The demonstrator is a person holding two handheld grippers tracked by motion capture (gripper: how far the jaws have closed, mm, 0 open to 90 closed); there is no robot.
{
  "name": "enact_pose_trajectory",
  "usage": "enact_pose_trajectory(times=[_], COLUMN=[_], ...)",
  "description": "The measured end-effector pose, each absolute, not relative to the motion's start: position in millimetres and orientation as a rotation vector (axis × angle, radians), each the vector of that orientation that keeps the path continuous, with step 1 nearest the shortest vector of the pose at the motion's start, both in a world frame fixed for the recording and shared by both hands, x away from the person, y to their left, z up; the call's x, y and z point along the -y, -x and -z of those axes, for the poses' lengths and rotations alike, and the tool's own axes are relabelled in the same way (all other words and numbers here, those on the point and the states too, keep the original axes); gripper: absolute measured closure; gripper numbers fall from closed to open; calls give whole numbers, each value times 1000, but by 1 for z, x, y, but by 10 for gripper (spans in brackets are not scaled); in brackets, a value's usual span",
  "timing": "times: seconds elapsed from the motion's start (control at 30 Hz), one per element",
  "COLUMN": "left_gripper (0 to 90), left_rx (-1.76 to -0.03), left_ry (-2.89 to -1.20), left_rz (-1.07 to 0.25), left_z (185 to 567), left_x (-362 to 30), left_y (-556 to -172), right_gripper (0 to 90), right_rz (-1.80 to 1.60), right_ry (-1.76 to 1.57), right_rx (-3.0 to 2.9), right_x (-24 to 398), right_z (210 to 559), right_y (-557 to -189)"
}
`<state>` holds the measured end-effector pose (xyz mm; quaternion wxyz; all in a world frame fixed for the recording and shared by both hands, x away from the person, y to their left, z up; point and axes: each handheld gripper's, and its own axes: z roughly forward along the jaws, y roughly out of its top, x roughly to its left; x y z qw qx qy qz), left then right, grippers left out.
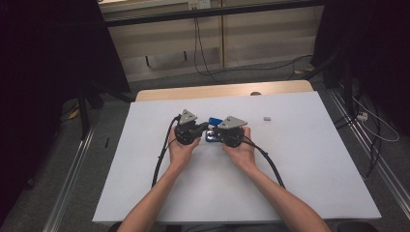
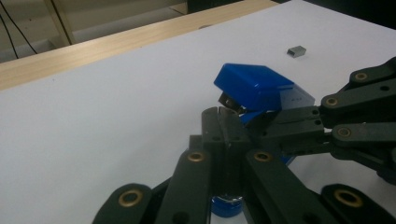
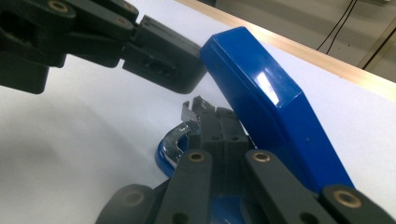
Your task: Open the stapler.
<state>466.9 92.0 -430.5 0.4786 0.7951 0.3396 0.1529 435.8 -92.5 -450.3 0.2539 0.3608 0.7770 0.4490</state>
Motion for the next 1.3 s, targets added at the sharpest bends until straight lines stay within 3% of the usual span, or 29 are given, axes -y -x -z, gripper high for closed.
enact_pose_trajectory(times=[1.3], left_gripper=[900], left_rx=[-818], left_ry=[-2007], left_rz=[-382], left_z=[445], left_x=[-85], left_y=[-472], right_gripper=[900], right_rz=[-1235], right_ry=[-1015], right_rx=[-2048], right_x=[91], right_z=[451], right_y=[-437])
